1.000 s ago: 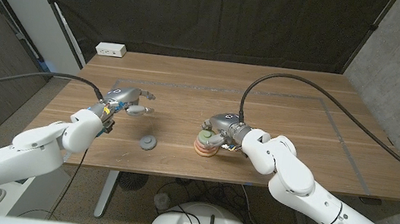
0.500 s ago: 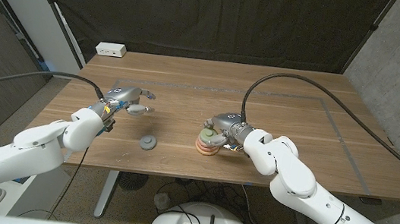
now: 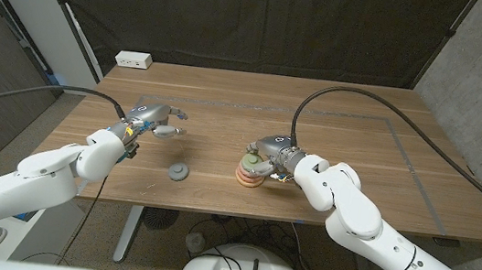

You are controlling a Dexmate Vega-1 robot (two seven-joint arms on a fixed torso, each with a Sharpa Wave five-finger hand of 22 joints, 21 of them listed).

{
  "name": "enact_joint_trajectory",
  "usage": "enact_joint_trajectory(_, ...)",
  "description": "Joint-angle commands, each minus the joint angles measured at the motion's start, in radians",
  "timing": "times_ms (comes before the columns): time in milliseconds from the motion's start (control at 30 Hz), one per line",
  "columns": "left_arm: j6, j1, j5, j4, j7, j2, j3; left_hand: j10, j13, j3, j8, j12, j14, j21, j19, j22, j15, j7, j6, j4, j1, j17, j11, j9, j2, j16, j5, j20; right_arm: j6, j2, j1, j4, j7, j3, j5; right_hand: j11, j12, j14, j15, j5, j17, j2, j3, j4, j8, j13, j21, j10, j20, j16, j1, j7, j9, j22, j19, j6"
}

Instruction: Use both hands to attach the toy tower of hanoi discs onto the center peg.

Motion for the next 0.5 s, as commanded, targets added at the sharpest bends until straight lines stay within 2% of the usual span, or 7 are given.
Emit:
enact_joint_trajectory(33, -0.008, 0.001, -0.008, 0.007, 0.011, 0.001, 0.001, 0.01, 0.003, 0.01, 0.003, 0.001, 0.007, 0.007, 0.004, 0.003, -0.091, 0.001, 0.013, 0.003, -0.007, 0.003, 0.003, 0.001, -0.002, 0.006, -0.003, -0.088, 0.008, 0.017, 0.003, -0.002, 0.047, -0.005, -0.044, 0.0, -0.004, -0.013, -0.028, -0.006, -0.002, -0.004, -0.007, 0.001, -0.007, -0.001, -0.002, -0.013, -0.035, -0.01, -0.015, -0.001, 0.0, 0.004, -0.003, -0.011)
enact_joint_trajectory(300, -0.012, 0.015, -0.017, 0.011, 0.017, 0.004, -0.008, 0.013, 0.002, 0.012, 0.003, 0.001, 0.005, 0.008, 0.003, 0.003, -0.091, 0.0, 0.016, 0.003, -0.007, 0.0, 0.002, 0.002, -0.002, 0.005, -0.003, -0.087, 0.019, 0.032, 0.003, 0.004, 0.059, -0.008, -0.07, 0.001, -0.003, -0.021, -0.028, -0.009, -0.005, -0.006, -0.008, 0.003, -0.008, -0.006, -0.007, -0.023, -0.035, -0.017, -0.019, -0.001, -0.001, 0.001, -0.009, -0.02)
enact_joint_trajectory(500, -0.019, 0.017, -0.019, 0.015, 0.021, 0.005, -0.009, 0.012, 0.003, 0.013, 0.003, 0.0, 0.006, 0.008, 0.002, 0.003, -0.091, 0.001, 0.017, 0.002, -0.007, 0.0, 0.003, 0.002, -0.002, 0.006, -0.003, -0.087, 0.008, 0.033, -0.015, -0.021, 0.07, 0.008, -0.1, 0.011, -0.003, -0.029, -0.028, -0.012, -0.008, -0.005, -0.007, 0.004, -0.009, -0.011, -0.013, -0.037, -0.035, -0.026, -0.024, 0.001, -0.002, -0.001, -0.015, -0.029)
